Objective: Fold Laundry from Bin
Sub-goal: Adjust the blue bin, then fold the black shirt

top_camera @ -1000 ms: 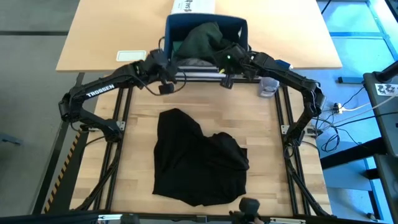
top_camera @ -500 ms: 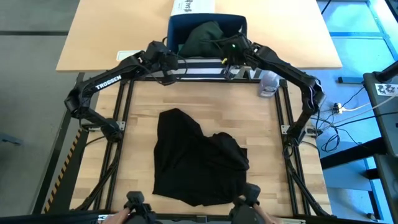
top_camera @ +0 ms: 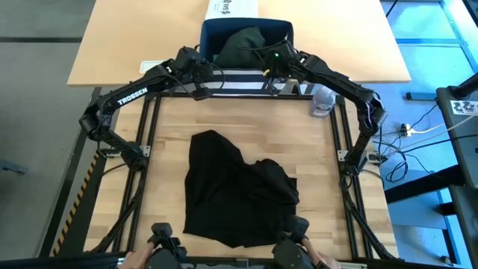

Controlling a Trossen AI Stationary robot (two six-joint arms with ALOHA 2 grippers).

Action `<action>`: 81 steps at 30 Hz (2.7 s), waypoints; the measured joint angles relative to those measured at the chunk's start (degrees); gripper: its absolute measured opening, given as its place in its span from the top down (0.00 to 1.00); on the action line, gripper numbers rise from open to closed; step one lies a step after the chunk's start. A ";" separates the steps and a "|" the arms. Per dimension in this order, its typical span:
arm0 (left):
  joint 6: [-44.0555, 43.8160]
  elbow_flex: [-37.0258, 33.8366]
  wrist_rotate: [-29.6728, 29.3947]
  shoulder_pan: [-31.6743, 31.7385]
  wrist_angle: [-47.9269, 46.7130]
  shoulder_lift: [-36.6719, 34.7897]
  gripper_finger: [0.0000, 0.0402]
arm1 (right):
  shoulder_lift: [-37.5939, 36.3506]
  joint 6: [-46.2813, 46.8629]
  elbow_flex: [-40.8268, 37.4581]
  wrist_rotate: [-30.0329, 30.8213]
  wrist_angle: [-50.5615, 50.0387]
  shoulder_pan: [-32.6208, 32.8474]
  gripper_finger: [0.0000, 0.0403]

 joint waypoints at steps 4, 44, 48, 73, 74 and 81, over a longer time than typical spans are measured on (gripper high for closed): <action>0.82 -0.10 -0.34 0.47 2.96 0.07 0.89 | 0.02 0.47 0.38 2.51 0.01 0.05 0.97; -17.31 9.71 -28.80 -55.28 -6.97 -11.62 0.42 | -20.14 24.88 0.17 14.48 -11.89 40.59 0.43; -23.42 6.78 -33.02 -65.56 -10.94 -10.32 0.42 | -20.00 30.56 -2.93 21.32 -14.21 51.27 0.44; -64.57 -4.71 -17.23 -89.67 -10.32 11.79 0.42 | -19.34 64.21 -37.24 23.08 10.66 84.20 0.45; -65.32 -4.71 -17.26 -89.63 -10.31 12.45 0.42 | -19.32 64.91 -37.79 23.12 10.25 84.04 0.45; -67.48 -4.71 -17.34 -87.50 -10.24 14.23 0.42 | -19.34 70.81 -40.93 21.50 6.05 80.06 0.45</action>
